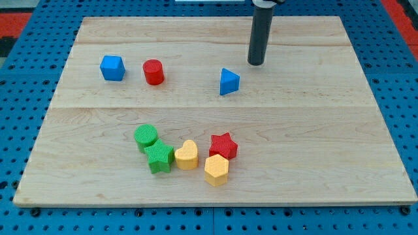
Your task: Slide the blue triangle into the green star
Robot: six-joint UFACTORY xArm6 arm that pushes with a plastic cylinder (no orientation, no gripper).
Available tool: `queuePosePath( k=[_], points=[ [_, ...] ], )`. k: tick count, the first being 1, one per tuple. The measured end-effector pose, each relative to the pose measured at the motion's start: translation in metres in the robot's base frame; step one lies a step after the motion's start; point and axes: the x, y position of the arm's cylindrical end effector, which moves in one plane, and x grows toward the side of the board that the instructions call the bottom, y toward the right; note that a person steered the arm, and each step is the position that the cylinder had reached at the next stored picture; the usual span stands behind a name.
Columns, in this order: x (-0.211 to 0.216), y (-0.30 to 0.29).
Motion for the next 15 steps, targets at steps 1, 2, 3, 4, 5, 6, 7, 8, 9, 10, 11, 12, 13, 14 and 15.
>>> queuePosePath(
  k=[1, 2, 3, 4, 5, 6, 7, 8, 9, 10, 11, 12, 13, 14, 15],
  points=[
    [-0.007, -0.006],
    [0.0, -0.015],
    [0.005, -0.037],
    [0.005, -0.059],
    [0.007, -0.072],
    [0.013, -0.059],
    [0.03, -0.018],
    [0.05, -0.063],
    [0.047, -0.065],
    [0.087, -0.082],
    [0.111, -0.108],
    [0.102, -0.095],
    [0.095, -0.087],
    [0.154, -0.13],
    [0.144, -0.135]
  ],
)
